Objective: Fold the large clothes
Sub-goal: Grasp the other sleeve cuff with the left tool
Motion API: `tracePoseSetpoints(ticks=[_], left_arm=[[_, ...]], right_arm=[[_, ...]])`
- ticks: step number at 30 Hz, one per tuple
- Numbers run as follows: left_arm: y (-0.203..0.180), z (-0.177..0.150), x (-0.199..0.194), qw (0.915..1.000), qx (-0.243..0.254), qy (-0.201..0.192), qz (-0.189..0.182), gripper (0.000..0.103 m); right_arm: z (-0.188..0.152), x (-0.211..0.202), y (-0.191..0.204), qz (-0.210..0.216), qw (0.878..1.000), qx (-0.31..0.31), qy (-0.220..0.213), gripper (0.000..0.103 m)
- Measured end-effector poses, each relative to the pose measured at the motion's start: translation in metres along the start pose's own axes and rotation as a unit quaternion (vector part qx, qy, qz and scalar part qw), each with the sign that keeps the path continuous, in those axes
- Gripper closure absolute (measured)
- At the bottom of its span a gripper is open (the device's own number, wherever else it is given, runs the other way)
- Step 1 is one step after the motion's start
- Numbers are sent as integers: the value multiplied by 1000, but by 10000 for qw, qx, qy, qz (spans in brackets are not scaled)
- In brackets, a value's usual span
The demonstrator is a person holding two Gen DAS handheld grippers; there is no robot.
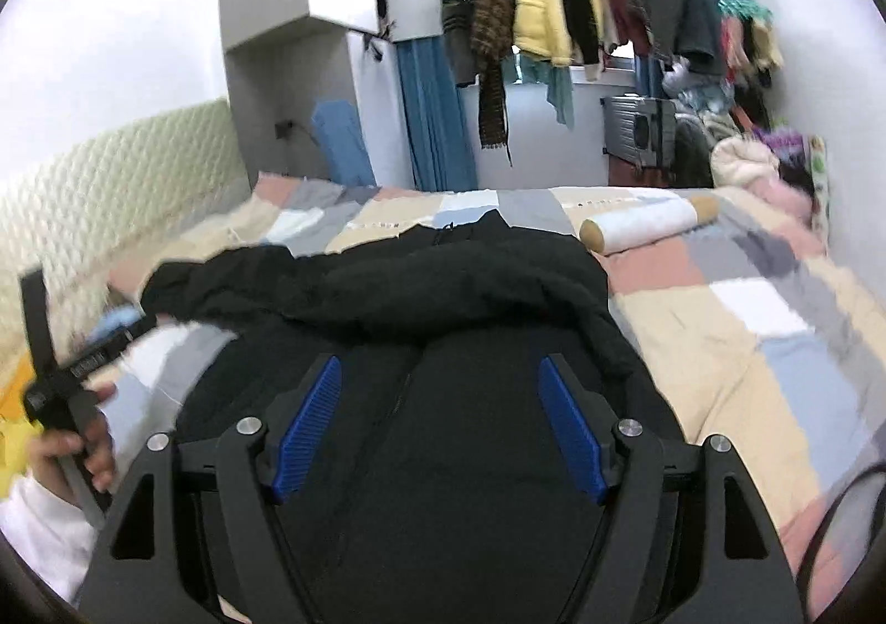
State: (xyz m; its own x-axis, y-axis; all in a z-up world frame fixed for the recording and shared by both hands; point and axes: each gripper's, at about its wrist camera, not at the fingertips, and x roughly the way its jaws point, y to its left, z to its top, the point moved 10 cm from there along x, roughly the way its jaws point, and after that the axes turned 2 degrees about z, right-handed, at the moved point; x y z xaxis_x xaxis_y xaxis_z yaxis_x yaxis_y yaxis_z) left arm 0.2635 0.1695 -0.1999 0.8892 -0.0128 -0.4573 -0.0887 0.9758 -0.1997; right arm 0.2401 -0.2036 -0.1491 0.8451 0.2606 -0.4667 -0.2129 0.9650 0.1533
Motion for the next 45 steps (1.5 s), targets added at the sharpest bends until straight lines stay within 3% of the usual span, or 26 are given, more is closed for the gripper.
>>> tracePoseSetpoints(ticks=[4, 11, 17, 23, 27, 34, 42, 45], left_arm=[[0, 6, 1, 9997, -229, -17, -25, 1], [-1, 13, 7, 9985, -496, 216, -86, 1], [32, 40, 21, 9943, -914, 544, 91, 1], [108, 78, 46, 9893, -1053, 725, 699, 1], [160, 92, 63, 9843, -1413, 781, 712, 1], [246, 97, 95, 9726, -2078, 822, 644, 1], [336, 87, 138, 9495, -3007, 801, 394, 4], [360, 81, 159, 9509, -2924, 864, 526, 5]], right_arm=[[-3, -12, -7, -158, 9996, -51, -212, 24], [-3, -20, -6, 188, 9993, 23, -320, 21], [-10, -20, 2, 591, 9978, -14, -314, 21], [-13, -11, -7, 622, 9974, 157, -320, 19], [-16, 1, -13, 594, 9973, 375, -233, 16], [-24, 18, -22, 39, 9995, 317, 0, 16], [-15, 41, -21, -312, 9987, 398, 85, 16], [-12, 51, -13, -364, 9986, 339, 189, 16]])
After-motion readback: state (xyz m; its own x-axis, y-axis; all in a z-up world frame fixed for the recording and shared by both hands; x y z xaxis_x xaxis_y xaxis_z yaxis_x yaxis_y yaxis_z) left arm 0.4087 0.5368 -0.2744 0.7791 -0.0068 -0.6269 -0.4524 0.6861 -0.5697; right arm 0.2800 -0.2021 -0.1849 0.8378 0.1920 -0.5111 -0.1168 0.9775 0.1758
